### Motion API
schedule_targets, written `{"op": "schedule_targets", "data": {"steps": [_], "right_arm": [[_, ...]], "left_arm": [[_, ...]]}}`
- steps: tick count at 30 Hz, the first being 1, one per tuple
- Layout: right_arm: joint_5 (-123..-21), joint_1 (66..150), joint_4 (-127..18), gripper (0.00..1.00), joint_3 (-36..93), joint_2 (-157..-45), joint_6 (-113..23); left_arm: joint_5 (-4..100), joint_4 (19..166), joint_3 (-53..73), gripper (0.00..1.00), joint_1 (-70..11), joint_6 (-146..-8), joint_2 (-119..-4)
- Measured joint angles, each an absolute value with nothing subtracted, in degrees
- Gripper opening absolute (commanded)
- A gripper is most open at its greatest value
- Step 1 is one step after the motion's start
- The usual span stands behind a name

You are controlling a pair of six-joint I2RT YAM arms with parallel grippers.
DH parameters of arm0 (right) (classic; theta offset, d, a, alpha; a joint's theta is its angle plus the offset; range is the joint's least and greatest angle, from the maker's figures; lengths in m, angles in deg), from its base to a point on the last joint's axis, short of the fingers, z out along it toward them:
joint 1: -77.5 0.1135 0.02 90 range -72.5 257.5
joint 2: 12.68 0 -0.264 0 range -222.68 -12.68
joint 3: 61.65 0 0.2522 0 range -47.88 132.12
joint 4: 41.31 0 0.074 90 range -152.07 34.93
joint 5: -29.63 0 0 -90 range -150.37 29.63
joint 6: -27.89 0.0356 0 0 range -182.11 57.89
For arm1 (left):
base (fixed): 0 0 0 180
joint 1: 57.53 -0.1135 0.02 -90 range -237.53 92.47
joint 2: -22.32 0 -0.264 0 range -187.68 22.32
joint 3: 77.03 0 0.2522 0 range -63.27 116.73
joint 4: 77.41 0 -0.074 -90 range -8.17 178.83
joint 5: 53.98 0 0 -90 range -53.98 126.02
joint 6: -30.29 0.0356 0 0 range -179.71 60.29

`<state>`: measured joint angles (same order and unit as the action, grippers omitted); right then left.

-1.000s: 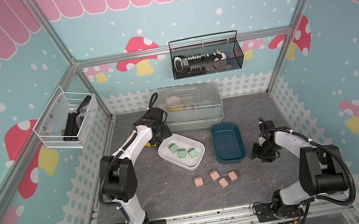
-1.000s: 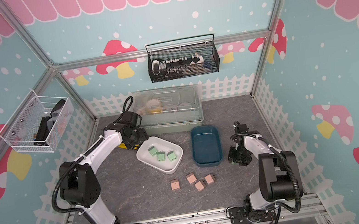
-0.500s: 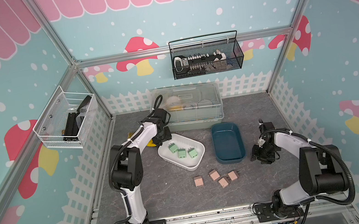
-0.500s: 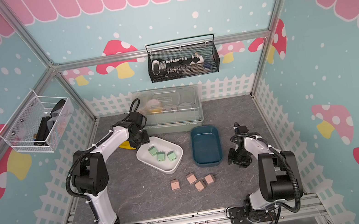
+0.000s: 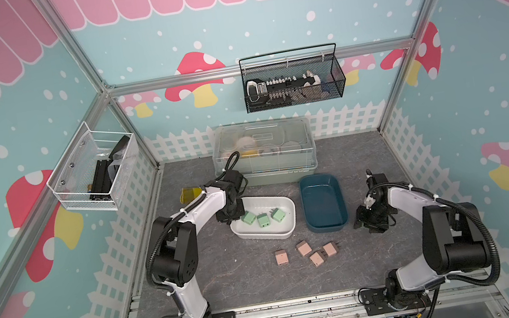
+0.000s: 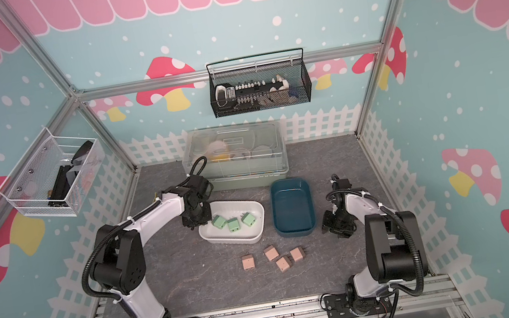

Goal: Place the plugs by color into the storage box
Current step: Adjust the storage box at the center of the board.

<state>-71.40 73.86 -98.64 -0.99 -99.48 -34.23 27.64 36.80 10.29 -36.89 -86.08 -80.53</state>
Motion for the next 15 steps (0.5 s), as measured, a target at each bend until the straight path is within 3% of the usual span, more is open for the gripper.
{"op": "schedule_targets", "data": {"steps": [7,15], "right_arm": [[-71.2,73.9,-98.6,0.56,-1.0,-99.5,-34.5],[-69.9,74.3,-98.8,0.56,-1.0,-99.5,-34.5]], "left_arm": [[27.6,35.6,4.2,0.2,-36.8,-86.3,-75.2],[27.1,34.8,3.2,0.44,-36.8,-86.0,-74.6]]}}
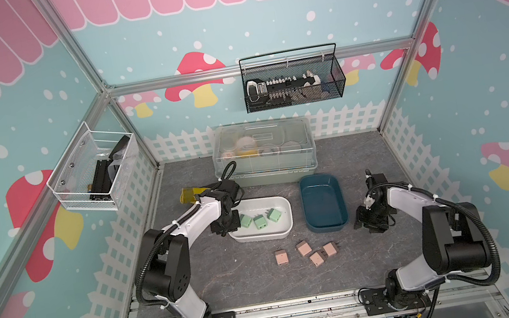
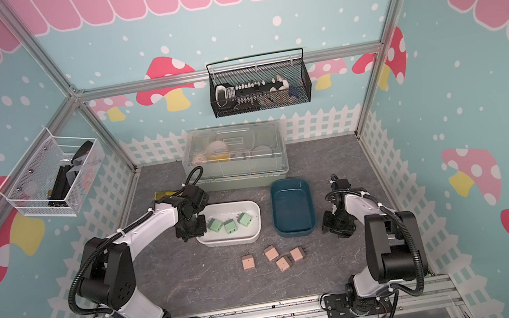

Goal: Place the plugs by color into the storage box
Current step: Adjust the storage box at the center of the board, then pick up the plug from the center of the board.

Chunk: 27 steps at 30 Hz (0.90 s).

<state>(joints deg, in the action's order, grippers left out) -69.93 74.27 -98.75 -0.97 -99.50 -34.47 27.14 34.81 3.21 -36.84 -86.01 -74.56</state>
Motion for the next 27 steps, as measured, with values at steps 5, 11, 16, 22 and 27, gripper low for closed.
{"op": "schedule_targets", "data": {"steps": [5,11,16,22,27], "right_arm": [[-66.0,74.3,-101.9,0.69,1.6,-99.5,-35.0],[-63.7,74.3,-104.0,0.7,7.8,-100.0,-36.0],[-63.4,74.3,-103.7,0.67,11.6,-104.6,-36.6],[-63.4,74.8,-103.7,0.65,11.6,-106.5,-37.1],[-63.3,76.6,-103.0,0.61,10.8,-106.7,-37.2]], "left_arm": [[27.1,34.4,5.0,0.63,-36.8,-86.0,-74.6],[28.2,34.4,7.9,0.7,-36.8,-86.3,-74.6],[29.0,34.4,8.8,0.7,-36.8,-86.3,-74.7],[29.4,34.4,9.1,0.7,-36.8,-86.3,-74.7],[29.4,34.5,9.1,0.73,-36.8,-86.5,-74.6]]}}
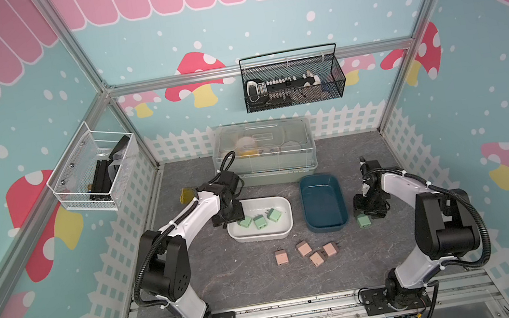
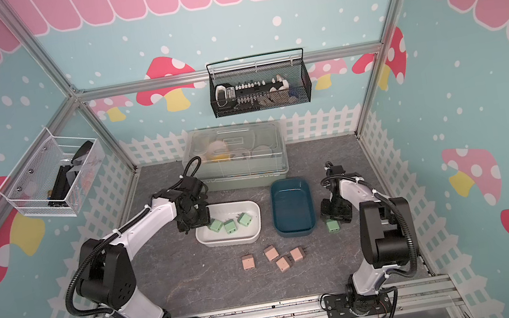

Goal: Place the plugs by color into the storage box
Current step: Pick up the plug from the center of the board, then place the plug in the storage box.

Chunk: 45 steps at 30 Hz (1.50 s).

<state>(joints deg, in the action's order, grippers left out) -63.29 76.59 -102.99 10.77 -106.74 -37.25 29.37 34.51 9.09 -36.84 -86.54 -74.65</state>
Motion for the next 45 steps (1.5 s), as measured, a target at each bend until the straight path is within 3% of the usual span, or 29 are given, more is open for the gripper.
{"op": "schedule_targets", "data": {"steps": [11,20,27,36,45], "right_arm": [[-60.9,78.3,-102.6,0.27,7.6,-106.9,-36.7],[-59.7,78.4,-105.9,0.25,8.8,-100.9,-35.9],[-57.0,84.4,-112.7,0.25,25.2,-94.1,-33.3],[-55.8,106.0,-113.2,0.25,43.1,-106.4,-30.1],[-58.5,120.0,-112.4,0.26,56.1,-125.4,-31.2]], "left_arm": [[29.4,35.0,9.1,0.74,-36.8,-86.9,-74.6],[31.0,36.1,9.0,0.74,-37.5,-87.8,-74.6],[33.0,36.0,8.7,0.73,-42.6,-88.0,-71.9],[33.3,35.1,14.0,0.73,-45.0,-87.8,-71.1],[33.3,34.6,13.5,0.73,-45.0,-87.5,-71.1]]}}
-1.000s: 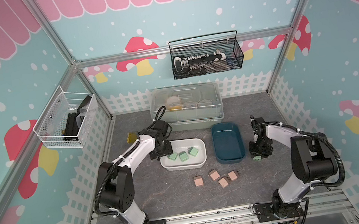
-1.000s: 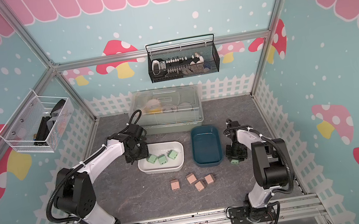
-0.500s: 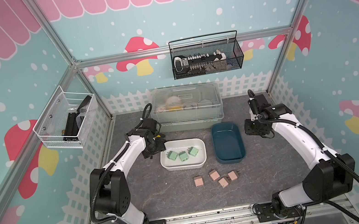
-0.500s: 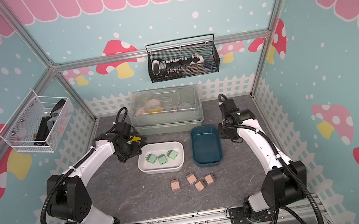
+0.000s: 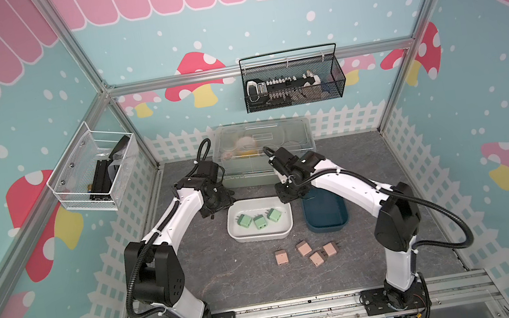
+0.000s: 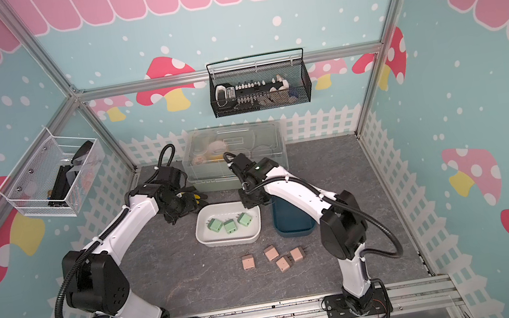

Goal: Place the plugs by color into the storage box
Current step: Place the plug in the storage box.

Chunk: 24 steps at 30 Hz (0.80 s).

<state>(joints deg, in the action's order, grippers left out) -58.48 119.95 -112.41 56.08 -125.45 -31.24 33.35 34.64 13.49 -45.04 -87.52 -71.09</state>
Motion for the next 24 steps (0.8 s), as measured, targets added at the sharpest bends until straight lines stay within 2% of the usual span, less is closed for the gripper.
{"op": "schedule_targets", "data": {"steps": [7,17,24], "right_arm": [[-60.0,124.2,-111.7,0.26,58.6,-134.1,-32.8],[-60.8,125.1,-108.3,0.27,56.2,-135.7,-33.1],[-61.7,126.6,-107.1,0.33,54.7,-137.6,-33.1]], "left_arm": [[32.1,33.0,11.2,0.73,-45.1,-86.0,-69.6],[32.0,32.9,9.5,0.74,-45.8,-86.3,-68.5],[33.3,33.4,9.0,0.77,-45.8,-86.8,-69.0]]}}
